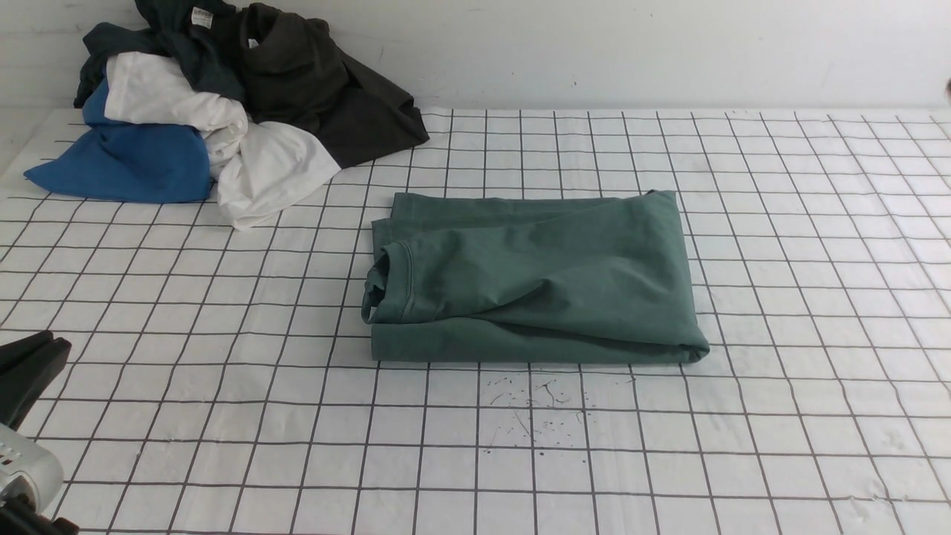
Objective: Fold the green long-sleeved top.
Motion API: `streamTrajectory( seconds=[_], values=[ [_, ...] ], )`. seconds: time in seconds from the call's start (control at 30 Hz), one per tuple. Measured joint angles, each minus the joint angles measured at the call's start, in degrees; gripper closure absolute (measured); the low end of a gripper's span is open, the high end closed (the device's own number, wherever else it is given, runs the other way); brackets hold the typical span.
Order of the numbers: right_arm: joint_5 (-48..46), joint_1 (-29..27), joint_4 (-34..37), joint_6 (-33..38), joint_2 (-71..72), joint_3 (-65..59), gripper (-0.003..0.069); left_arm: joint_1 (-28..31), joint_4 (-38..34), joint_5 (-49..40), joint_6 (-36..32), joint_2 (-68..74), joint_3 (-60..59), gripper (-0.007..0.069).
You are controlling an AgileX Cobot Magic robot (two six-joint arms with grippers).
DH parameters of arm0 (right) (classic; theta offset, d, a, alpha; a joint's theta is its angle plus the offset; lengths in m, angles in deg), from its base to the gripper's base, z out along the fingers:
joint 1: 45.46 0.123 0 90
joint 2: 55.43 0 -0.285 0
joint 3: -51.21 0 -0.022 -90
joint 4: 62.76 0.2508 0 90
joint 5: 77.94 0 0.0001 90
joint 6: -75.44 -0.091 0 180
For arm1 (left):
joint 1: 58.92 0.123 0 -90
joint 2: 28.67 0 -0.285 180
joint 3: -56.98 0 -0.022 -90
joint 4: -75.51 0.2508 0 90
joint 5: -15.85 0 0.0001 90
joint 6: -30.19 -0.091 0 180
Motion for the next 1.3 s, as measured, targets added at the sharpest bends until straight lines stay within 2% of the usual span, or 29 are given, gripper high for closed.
streamTrajectory(
  seconds=[0.27, 0.43, 0.63, 0.83, 0.93, 0.97, 1.0, 1.1, 1.13, 1.17, 1.3],
  values=[
    [0.3, 0.0, 0.0, -9.5, 0.9, -17.3, 0.0673, 0.0, 0.0, 0.0, 0.1, 0.0, 0.0, 0.0631],
    [0.1, 0.0, 0.0, -11.5, 0.9, -24.5, 0.0673, 0.0, 0.0, 0.0, 0.1, 0.0, 0.0, 0.0631],
    [-1.8, 0.0, 0.0, -11.8, 1.1, -27.0, 0.0673, 0.0, 0.0, 0.0, 0.1, 0.0, 0.0, 0.0631],
    [-8.7, -2.4, 2.6, -12.0, 8.3, -27.0, 0.0673, 0.0, 0.0, 0.0, 0.1, -0.1, 0.0, 0.0631],
    [-14.4, -7.8, 12.5, -11.2, 18.8, -27.0, 0.0673, 0.0, 0.0, 0.0, 0.1, -0.1, 0.0, 0.0631],
    [-15.3, -8.6, 13.5, -10.7, 20.0, -27.0, 0.0673, 0.0, 0.0, 0.0, 0.1, -0.1, 0.0, 0.0631],
    [-17.8, -11.9, 16.2, -8.7, 25.3, -27.0, 0.0673, 0.0, 0.0, 0.0, 0.1, -0.1, 0.0, 0.0631],
    [-23.7, -18.0, 17.9, -5.3, 34.2, -27.0, 0.0673, 0.0, 0.0, 0.0, 0.2, -0.1, 0.0, 0.0631],
    [-24.1, -18.4, 18.0, -5.1, 34.7, -27.0, 0.0673, 0.0, 0.0, 0.0, 0.2, -0.1, 0.0, 0.0631],
    [-27.4, -21.7, 18.3, -4.1, 37.1, -27.0, 0.0673, 0.0, -0.1, -0.1, 0.2, -0.1, 0.0, 0.0631],
    [-35.0, -26.9, 19.1, -3.4, 37.9, -27.0, 0.0673, 0.0, -0.1, -0.2, 0.2, -0.2, 0.0, 0.0631]
  ],
)
